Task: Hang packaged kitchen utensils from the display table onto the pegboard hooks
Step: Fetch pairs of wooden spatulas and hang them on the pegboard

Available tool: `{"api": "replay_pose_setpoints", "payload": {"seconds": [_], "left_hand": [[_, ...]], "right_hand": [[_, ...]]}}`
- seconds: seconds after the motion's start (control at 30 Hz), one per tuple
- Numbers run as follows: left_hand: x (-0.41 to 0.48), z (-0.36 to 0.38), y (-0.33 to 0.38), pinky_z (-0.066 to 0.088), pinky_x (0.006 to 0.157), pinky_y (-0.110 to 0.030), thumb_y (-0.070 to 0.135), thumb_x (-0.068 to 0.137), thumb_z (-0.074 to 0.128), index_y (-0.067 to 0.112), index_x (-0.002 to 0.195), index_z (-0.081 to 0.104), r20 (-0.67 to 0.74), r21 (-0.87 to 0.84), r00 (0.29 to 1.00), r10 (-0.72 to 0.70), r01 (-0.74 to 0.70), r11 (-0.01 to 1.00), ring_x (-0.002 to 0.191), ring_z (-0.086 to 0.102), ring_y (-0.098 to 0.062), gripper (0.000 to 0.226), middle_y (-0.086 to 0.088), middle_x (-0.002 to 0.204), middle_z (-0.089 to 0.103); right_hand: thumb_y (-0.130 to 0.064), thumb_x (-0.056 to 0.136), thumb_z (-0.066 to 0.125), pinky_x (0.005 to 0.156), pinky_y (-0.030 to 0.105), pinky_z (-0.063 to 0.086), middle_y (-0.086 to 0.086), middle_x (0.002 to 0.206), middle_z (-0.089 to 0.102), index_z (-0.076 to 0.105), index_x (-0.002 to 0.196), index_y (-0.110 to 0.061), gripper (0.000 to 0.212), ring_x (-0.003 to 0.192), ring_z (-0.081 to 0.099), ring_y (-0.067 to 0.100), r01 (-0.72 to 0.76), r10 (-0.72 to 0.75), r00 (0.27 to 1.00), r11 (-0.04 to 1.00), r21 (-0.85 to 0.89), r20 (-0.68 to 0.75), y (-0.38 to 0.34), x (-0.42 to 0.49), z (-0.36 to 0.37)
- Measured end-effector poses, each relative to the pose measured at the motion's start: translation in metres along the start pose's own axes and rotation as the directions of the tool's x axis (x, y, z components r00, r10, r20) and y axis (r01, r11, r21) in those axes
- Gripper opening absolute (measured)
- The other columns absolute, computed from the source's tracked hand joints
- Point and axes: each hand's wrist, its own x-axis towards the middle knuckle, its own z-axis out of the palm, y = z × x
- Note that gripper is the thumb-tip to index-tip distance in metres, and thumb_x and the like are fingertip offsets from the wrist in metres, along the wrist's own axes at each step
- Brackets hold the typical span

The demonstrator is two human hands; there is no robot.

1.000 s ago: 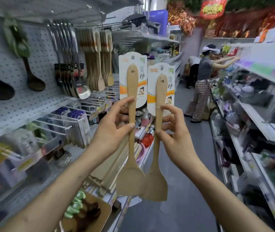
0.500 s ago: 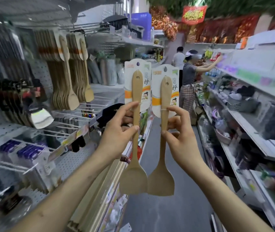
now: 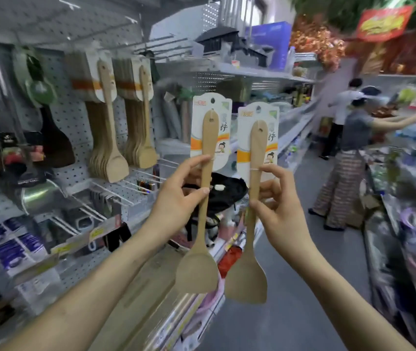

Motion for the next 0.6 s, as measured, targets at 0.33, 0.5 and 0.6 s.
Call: {"api": "replay_pose_setpoints", "payload": {"seconds": [0.33, 0.5, 0.6], "left_hand": [[0.064, -0.017, -0.057, 0.057, 0.094, -0.029, -0.002, 0.098, 0.07, 0.049, 0.142, 0.059, -0.18, 0.149, 0.982, -0.047, 0.075, 0.986, 0.108, 0.066, -0.01, 0.068, 0.019, 0.114, 0.07], [0.102, -0.043, -0.097, 0.06, 0.095, -0.036, -0.001, 0.099, 0.07, 0.052, 0.147, 0.054, -0.243, 0.189, 0.968, -0.06, 0.108, 0.976, 0.112, 0.065, -0.012, 0.073, 0.016, 0.114, 0.068], [0.125, -0.06, -0.116, 0.058, 0.097, -0.029, -0.001, 0.098, 0.071, 0.053, 0.146, 0.054, -0.321, 0.2, 0.946, -0.042, 0.111, 0.973, 0.115, 0.065, -0.011, 0.074, 0.015, 0.117, 0.068]], "right_hand": [[0.008, 0.097, 0.063, 0.077, 0.054, 0.058, -0.001, 0.1, 0.063, 0.048, 0.14, -0.043, 0.069, 0.09, 0.064, 0.025, 0.038, -0.061, 0.979, 0.992, 0.122, 0.192, 0.088, 0.109, 0.047], [0.005, 0.097, 0.065, 0.077, 0.044, 0.056, -0.006, 0.099, 0.061, 0.045, 0.146, -0.044, 0.072, 0.09, 0.064, 0.022, 0.067, -0.103, 0.966, 0.985, 0.158, 0.238, 0.128, 0.17, 0.092], [0.003, 0.097, 0.065, 0.081, 0.046, 0.058, -0.005, 0.102, 0.063, 0.043, 0.15, -0.043, 0.074, 0.095, 0.065, 0.024, 0.088, -0.143, 0.95, 0.976, 0.2, 0.277, 0.147, 0.208, 0.118]]}}
